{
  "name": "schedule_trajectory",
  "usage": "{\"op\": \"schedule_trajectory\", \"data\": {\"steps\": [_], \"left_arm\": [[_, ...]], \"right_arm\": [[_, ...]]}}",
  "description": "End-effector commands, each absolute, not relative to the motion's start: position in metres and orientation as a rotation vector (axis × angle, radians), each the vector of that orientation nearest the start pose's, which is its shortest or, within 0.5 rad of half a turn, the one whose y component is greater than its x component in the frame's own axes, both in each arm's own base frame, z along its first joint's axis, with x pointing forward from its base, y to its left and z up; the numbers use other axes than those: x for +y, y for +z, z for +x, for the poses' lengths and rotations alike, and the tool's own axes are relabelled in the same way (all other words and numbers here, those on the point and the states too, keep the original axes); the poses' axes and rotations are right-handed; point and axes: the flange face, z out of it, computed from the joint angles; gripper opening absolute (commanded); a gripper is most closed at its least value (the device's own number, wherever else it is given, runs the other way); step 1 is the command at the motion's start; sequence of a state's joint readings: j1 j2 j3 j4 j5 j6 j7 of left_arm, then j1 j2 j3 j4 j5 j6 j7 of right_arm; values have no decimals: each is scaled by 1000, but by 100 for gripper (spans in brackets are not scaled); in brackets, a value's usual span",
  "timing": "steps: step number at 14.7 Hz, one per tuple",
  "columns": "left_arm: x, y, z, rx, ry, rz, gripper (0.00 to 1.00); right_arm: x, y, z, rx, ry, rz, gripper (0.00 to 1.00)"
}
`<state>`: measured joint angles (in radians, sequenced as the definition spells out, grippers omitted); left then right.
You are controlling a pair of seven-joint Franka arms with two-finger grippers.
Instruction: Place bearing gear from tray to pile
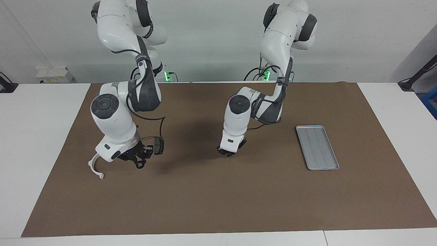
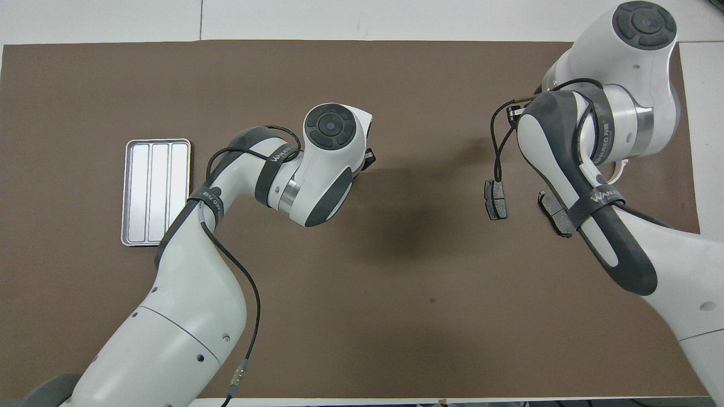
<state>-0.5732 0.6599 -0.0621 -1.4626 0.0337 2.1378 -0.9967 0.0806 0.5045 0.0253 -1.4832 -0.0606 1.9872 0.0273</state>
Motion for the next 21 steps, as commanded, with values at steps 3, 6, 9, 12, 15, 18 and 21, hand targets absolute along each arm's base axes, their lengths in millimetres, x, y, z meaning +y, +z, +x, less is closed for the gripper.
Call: {"op": "schedule_trajectory", "data": {"steps": [3,6,9,12,15,18,21], "left_arm": [[-413,295,590,-599,-39,-3078,17],[-405,299,596,-595,-65,-3070,100],[-326,380,612,-742,-126,-3069,100],[-202,462,600,-765,-192,-3070,100],[-104,507,595,-550,-50,-3111,100],[-39,543,573,-462,32,-3113,100],[-27,556,559,-356,88,-3121,100]], "right_arm": [[37,329,699,-252,-87,-3186,0],[36,306,705,-271,-129,-3183,0],[35,303,705,-268,-129,-3184,0],[32,288,708,-266,-150,-3181,0],[32,284,706,-257,-136,-3182,0],[35,285,704,-256,-119,-3183,48],[43,312,700,-246,-67,-3192,100]]}}
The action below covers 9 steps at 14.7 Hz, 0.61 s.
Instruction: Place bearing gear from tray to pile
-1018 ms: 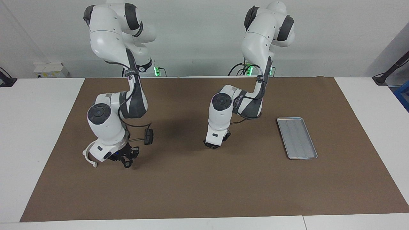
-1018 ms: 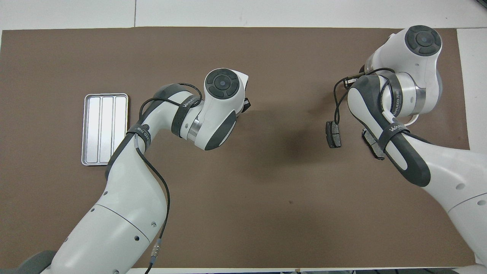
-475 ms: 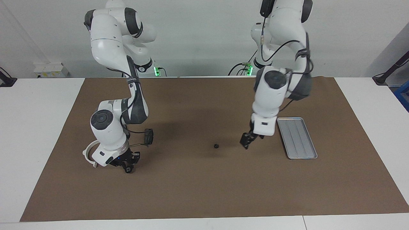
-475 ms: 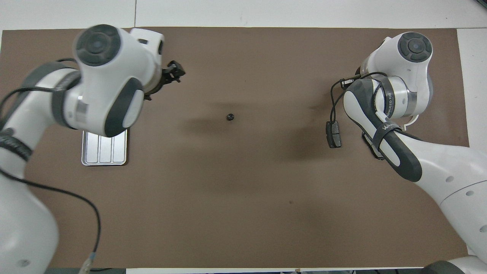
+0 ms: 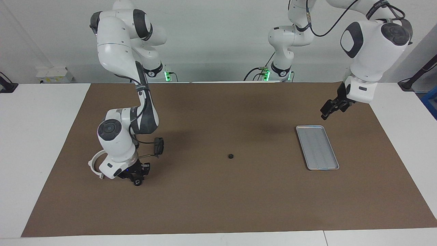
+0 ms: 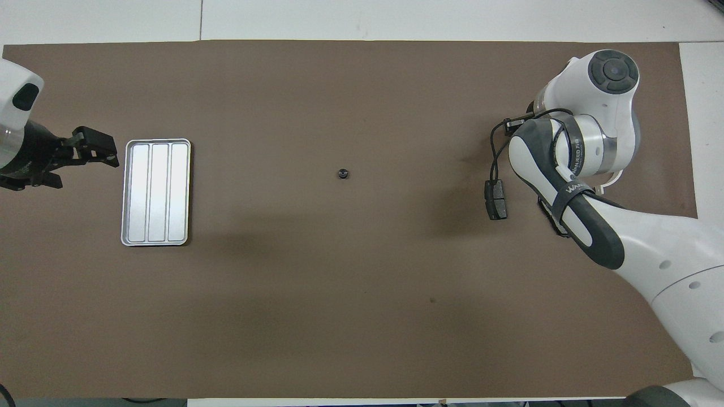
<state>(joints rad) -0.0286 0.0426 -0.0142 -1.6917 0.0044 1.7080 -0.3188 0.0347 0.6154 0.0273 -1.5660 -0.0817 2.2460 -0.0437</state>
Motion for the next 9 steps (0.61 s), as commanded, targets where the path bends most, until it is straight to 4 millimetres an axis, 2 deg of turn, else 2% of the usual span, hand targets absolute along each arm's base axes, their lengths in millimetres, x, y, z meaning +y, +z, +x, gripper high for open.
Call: {"op": "schedule_trajectory", "data": {"steps": [1,2,4,6,8,9], "left_arm": [[-21,558,556,-360,97,-3119,100],[-24,558,555,-355,100,-3119,100],[-16,562,549,-369,95,-3118,100],[-8,572,542,-358,90,-3121,100],[-8,572,539,-319,102,-3124,100],[-9,568,539,-314,102,-3125,100]], "right_arm": [[51,328,699,-193,-48,-3198,100],[73,341,696,-184,-20,-3206,100],[115,373,688,-39,14,-3217,100],[181,394,675,156,13,-3214,100],[243,396,658,320,-18,-3186,100],[263,395,650,383,-17,-3174,100]]}}
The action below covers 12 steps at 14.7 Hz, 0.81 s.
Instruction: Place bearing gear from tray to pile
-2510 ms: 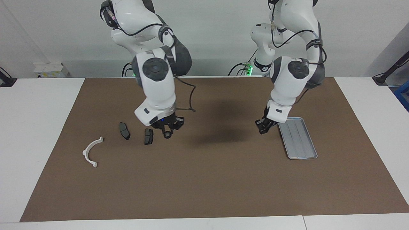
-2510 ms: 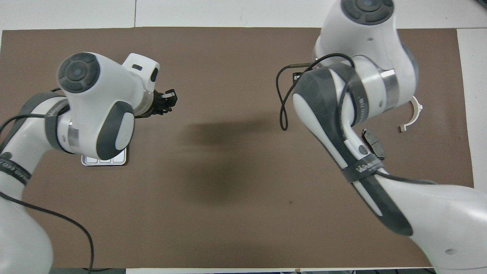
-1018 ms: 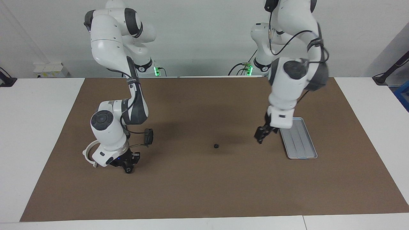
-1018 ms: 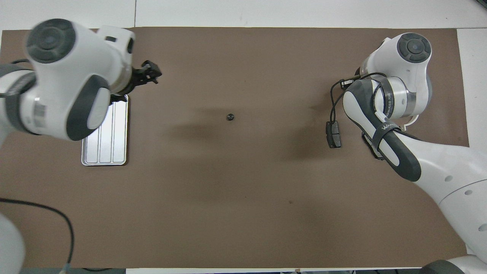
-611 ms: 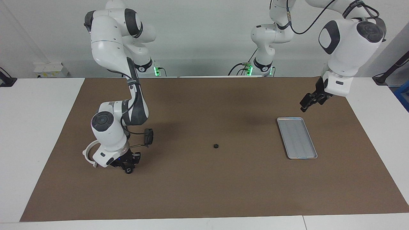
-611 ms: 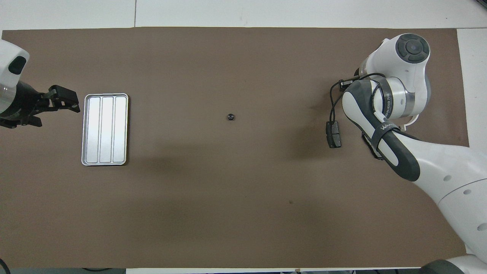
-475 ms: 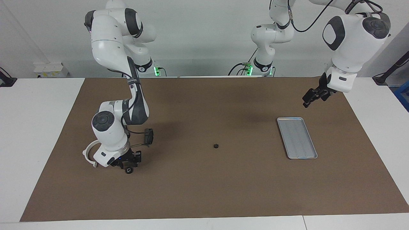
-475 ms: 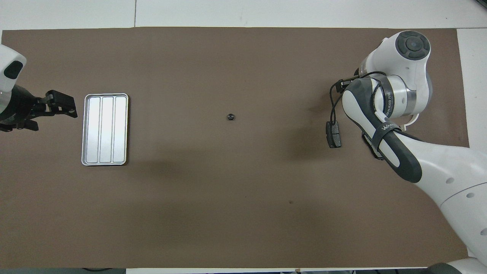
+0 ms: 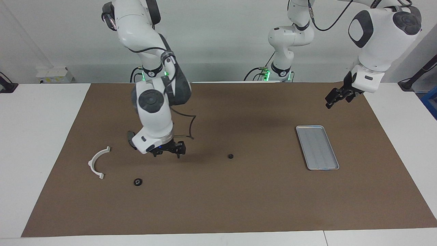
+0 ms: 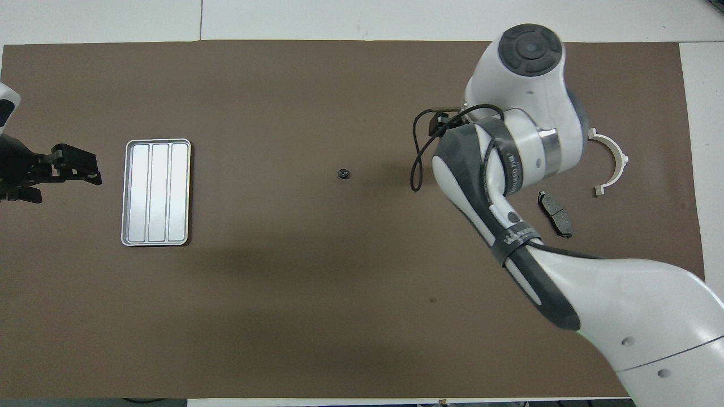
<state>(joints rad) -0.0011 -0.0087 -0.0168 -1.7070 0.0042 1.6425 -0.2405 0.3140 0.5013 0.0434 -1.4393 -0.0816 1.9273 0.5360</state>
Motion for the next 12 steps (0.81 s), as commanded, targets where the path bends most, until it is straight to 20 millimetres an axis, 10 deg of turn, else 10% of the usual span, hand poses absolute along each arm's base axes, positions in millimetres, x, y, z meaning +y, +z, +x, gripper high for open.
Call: {"op": "schedule_trajectory", "data": {"steps": [1,6,12], "left_arm": [[-14,564,537,-300,118,-3124,100],[-30,562,536,-211,116,-3131,100],[-31,565,536,-211,111,-3132,100]], "right_arm": [[285,393,641,426,-15,-3168,100],[389,344,624,596,-44,-3143,100],[432,313,634,630,-67,-3114,100]]}}
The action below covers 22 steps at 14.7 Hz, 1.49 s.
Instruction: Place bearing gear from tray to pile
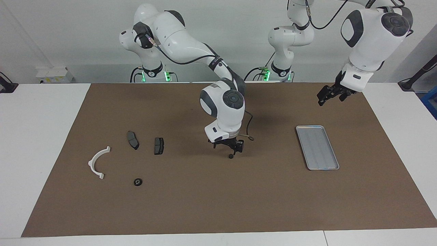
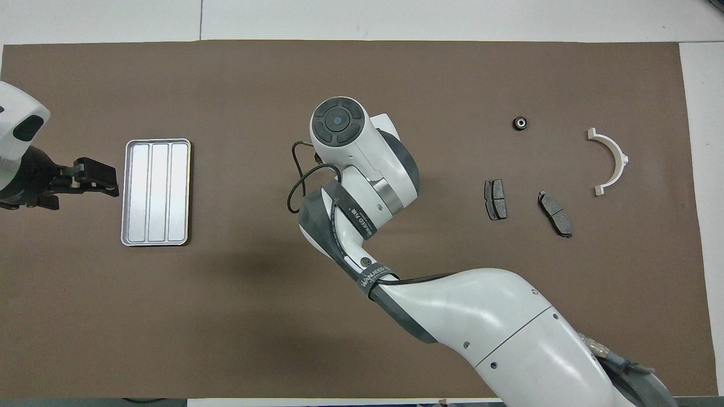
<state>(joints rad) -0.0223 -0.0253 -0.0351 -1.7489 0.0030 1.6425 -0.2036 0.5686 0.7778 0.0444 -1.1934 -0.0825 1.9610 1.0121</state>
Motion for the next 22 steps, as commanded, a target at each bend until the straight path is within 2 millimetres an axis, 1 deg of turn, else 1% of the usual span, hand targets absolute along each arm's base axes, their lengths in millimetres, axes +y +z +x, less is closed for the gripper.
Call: {"op": "schedule_trajectory", "data": {"steps": [1,2,3,4,5,7,8,12,13,14,17,18,22], "left_arm": [[-31,565,536,-211,111,-3132,100],[-31,565,536,-211,109,-3132,100],[-31,565,536,-211,111,-3132,100],[-31,565,536,-211,111,-3132,100],[-31,565,536,-211,111,-3132,100],[-31,565,536,-209,111,-3132,100],[-31,565,536,-211,111,-3132,100],[-31,565,536,-209,111,-3132,100],[-31,565,536,-209,111,-3132,100],[-31,565,536,-209,111,-3132,100],[-31,565,536,-209,111,-3132,100],[-31,565,536,-209,111,-3132,100],[-31,565,536,-209,111,-3132,100]], "right_arm": [[435,311,636,630,-67,-3113,100],[438,310,639,627,-74,-3105,100],[439,305,639,626,-73,-3107,100],[443,303,636,611,-80,-3111,100],[443,302,636,611,-81,-3110,100],[442,282,638,611,-76,-3122,100],[446,281,635,598,-83,-3130,100],[442,280,636,598,-75,-3140,100],[441,280,637,601,-74,-3141,97],[441,280,637,601,-74,-3141,92],[440,280,637,605,-72,-3140,70],[440,281,638,607,-72,-3137,60],[439,281,639,613,-67,-3131,31]]}}
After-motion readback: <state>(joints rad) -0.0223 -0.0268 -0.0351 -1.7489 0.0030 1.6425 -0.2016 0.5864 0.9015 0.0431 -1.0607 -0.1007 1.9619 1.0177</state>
